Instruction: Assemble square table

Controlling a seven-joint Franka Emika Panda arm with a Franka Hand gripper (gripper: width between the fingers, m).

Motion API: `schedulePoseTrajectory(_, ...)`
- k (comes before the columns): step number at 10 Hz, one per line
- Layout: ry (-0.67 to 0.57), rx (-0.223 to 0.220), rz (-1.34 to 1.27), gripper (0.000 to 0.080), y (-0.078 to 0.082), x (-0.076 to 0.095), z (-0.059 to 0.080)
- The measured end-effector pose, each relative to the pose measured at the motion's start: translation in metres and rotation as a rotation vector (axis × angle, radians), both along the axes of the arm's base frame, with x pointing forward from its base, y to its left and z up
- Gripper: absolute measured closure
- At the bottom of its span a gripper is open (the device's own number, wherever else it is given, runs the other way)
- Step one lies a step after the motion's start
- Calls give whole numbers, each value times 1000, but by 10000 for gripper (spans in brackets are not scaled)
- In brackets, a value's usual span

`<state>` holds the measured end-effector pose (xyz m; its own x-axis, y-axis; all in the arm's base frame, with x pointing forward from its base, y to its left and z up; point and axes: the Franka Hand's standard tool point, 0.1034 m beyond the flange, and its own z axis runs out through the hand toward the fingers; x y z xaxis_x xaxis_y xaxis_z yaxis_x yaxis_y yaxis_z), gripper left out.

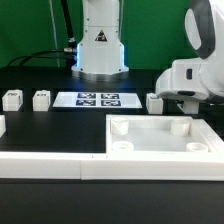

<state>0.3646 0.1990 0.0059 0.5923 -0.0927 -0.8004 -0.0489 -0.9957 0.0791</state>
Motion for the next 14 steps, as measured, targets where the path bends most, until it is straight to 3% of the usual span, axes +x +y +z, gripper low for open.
schedulePoseTrajectory(1,0,0,0,408,0,0,0)
schedulePoseTrajectory(2,0,0,0,408,0,0,0)
schedulePoseTrajectory(3,0,0,0,511,0,0,0)
schedulePoseTrajectory(9,-6,5,-2,511,-3,3,2)
schedulePoseTrajectory(10,-19,53,34,510,-18,19,21)
schedulePoseTrajectory(12,-69,101,32,509,-46,48,71)
schedulePoseTrajectory(13,-109,101,20,509,-54,57,95)
schedulePoseTrajectory(14,-120,99,21,509,-56,60,110)
